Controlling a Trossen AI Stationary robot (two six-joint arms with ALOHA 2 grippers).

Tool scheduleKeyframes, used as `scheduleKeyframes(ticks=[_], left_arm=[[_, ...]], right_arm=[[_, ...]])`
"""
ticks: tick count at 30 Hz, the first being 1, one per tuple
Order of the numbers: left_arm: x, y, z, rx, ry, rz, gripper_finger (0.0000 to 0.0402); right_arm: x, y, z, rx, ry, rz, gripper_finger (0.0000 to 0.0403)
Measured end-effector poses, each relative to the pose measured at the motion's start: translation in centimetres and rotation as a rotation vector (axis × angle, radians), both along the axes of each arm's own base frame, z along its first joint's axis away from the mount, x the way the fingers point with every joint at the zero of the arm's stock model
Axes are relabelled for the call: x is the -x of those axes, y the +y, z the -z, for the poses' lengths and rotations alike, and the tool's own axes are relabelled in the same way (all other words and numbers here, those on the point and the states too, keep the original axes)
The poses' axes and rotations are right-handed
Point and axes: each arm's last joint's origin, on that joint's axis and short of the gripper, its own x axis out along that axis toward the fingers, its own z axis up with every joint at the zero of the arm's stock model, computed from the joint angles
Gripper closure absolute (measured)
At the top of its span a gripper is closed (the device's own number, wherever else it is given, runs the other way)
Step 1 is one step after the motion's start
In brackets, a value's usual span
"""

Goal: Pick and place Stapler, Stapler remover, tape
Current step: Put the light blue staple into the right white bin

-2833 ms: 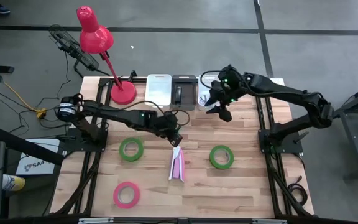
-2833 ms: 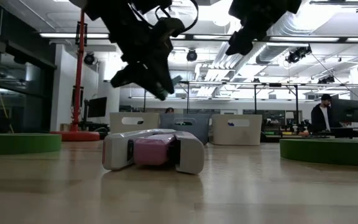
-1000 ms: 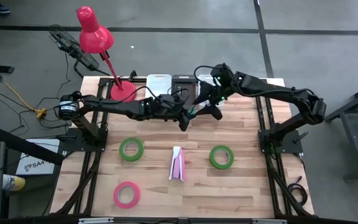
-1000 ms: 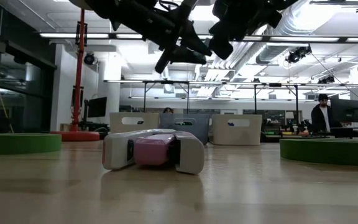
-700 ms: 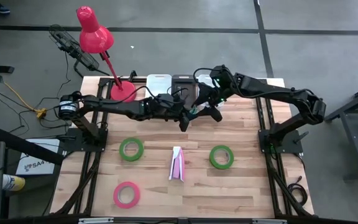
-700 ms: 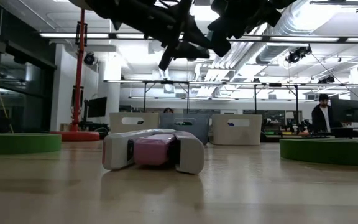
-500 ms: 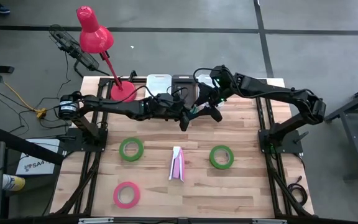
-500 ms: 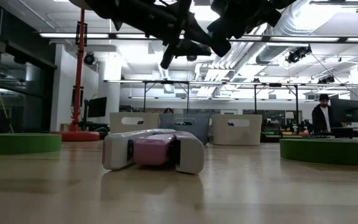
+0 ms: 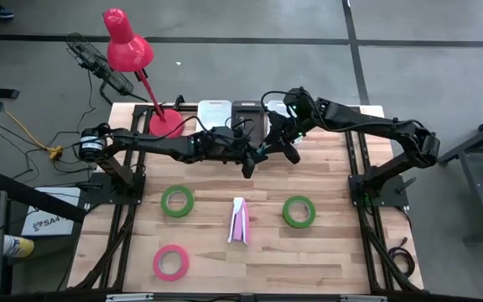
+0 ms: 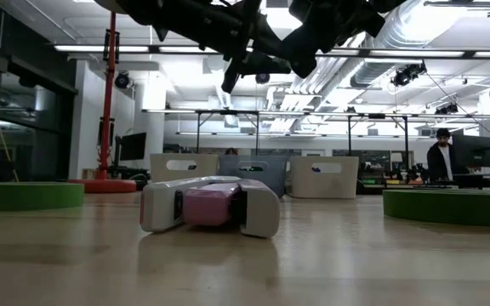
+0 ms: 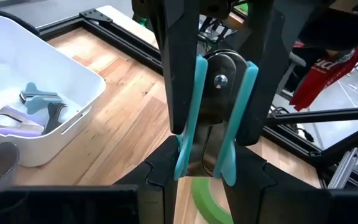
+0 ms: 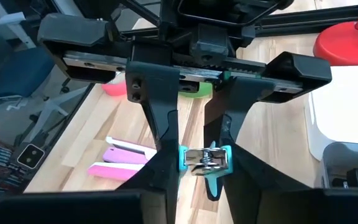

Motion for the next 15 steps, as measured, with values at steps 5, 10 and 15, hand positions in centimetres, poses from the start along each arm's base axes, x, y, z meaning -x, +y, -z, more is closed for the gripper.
scheduleKeyframes(ticks=[5, 10, 15], left_arm=[[0.0, 0.02, -0.01, 0.0, -0.001, -0.003, 0.0301], [0.01, 0.05, 0.01, 0.006, -0.001, -0.011, 0.0284], [0.03, 0.07, 0.08, -0.028, 0.011, -0.002, 0.0277]], right_arm=[[0.0, -0.02, -0.01, 0.003, 0.002, 0.006, 0.0318], [-0.01, -0.06, -0.03, 0.012, 0.004, 0.024, 0.0318], [-0.02, -0.14, 0.0, 0.03, 0.012, 0.049, 0.0318]])
